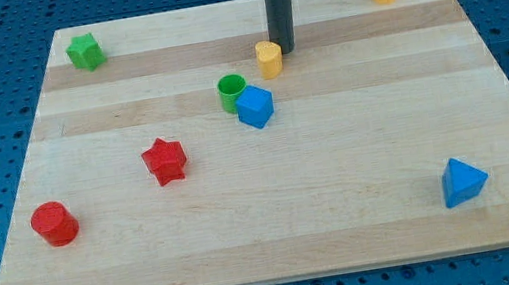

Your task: Move the yellow heart into the group of blocks at the center of the board

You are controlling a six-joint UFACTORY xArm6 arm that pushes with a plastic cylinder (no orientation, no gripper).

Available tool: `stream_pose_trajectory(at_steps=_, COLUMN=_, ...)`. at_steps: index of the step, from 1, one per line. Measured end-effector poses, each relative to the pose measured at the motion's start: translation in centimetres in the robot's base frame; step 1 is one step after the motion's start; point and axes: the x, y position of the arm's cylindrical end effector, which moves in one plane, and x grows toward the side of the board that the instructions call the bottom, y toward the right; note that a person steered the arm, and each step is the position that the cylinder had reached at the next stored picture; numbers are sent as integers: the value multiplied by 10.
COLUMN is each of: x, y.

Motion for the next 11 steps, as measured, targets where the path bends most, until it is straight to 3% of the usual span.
stream_pose_trajectory(at_steps=2, x=1, y=7)
stream_pose_trajectory(at_steps=4, x=-20, y=-26)
stream_pose_trajectory(at_steps=6, x=24, y=-31)
stream_pose_trajectory(at_steps=7, x=-2, y=-5)
stream_pose_trajectory(at_steps=8, x=22, y=-1)
stream_pose_trajectory(at_steps=9, x=41, y=-36)
stream_pose_trajectory(at_steps=10, x=85, y=-42)
stream_pose_trajectory(at_steps=11, x=70, y=29)
